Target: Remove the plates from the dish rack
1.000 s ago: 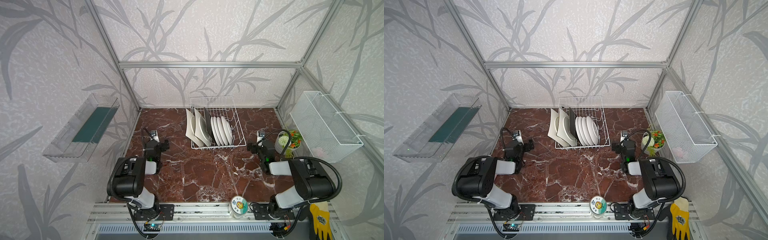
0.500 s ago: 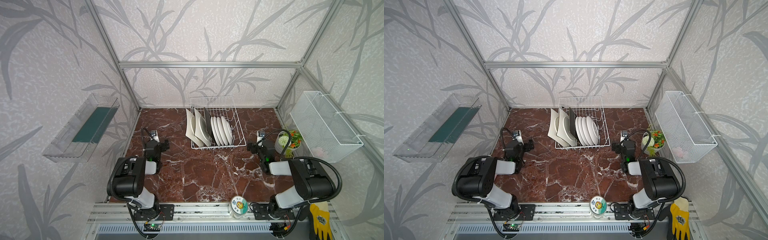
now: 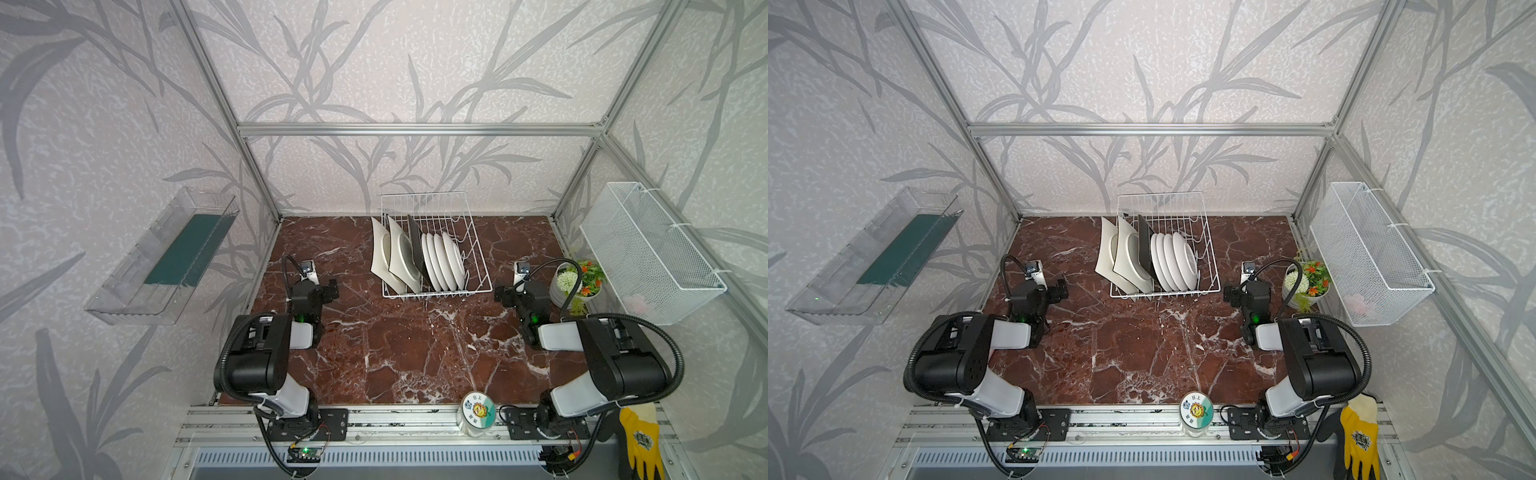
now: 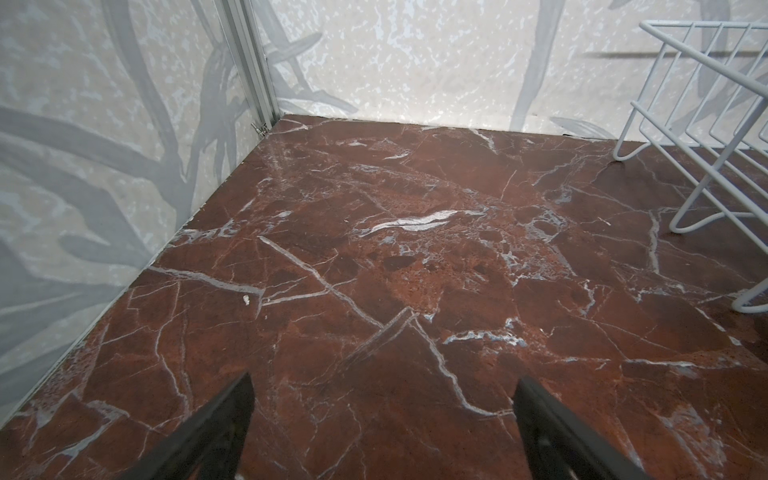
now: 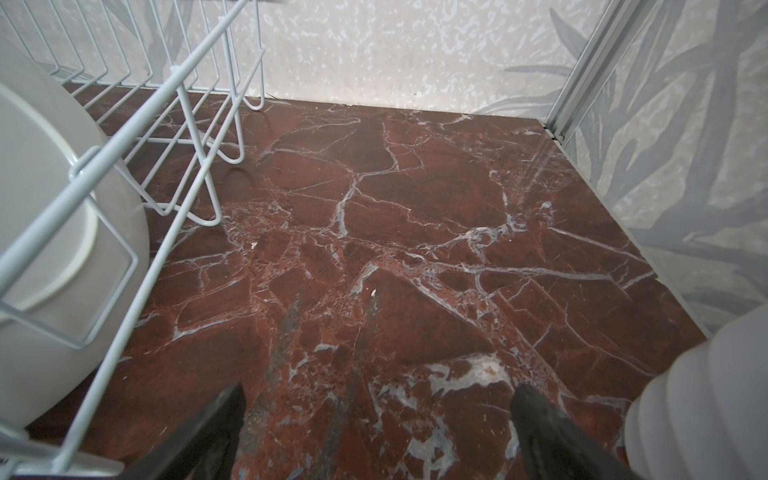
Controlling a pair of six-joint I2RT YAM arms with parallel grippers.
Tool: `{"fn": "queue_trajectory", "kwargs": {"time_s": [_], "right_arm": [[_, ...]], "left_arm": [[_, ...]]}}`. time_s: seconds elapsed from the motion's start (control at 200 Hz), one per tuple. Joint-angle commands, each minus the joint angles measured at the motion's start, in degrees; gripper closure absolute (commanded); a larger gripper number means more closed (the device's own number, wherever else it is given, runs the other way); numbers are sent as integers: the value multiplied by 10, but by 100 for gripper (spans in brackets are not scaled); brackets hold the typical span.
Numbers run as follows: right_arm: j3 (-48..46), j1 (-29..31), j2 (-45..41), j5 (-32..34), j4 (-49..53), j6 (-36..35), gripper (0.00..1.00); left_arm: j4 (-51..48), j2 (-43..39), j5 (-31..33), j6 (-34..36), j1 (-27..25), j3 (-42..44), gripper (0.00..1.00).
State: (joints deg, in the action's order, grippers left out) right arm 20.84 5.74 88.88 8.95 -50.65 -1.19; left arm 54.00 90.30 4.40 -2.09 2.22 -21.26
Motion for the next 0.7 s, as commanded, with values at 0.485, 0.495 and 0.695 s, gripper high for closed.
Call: {"fn": "queue_trajectory", "kwargs": {"time_s": [0.485, 0.495, 0.695], "right_arm": [[8, 4, -11, 26, -2, 1, 1], [8, 4, -12, 31, -1, 4, 1], [2, 4, -23, 41, 0, 7, 1]], "left_arm": [[12, -17, -12, 9, 2, 7, 1], [12, -20, -11, 9, 2, 7, 1], [-82, -91, -4, 4, 2, -11, 1]]}}
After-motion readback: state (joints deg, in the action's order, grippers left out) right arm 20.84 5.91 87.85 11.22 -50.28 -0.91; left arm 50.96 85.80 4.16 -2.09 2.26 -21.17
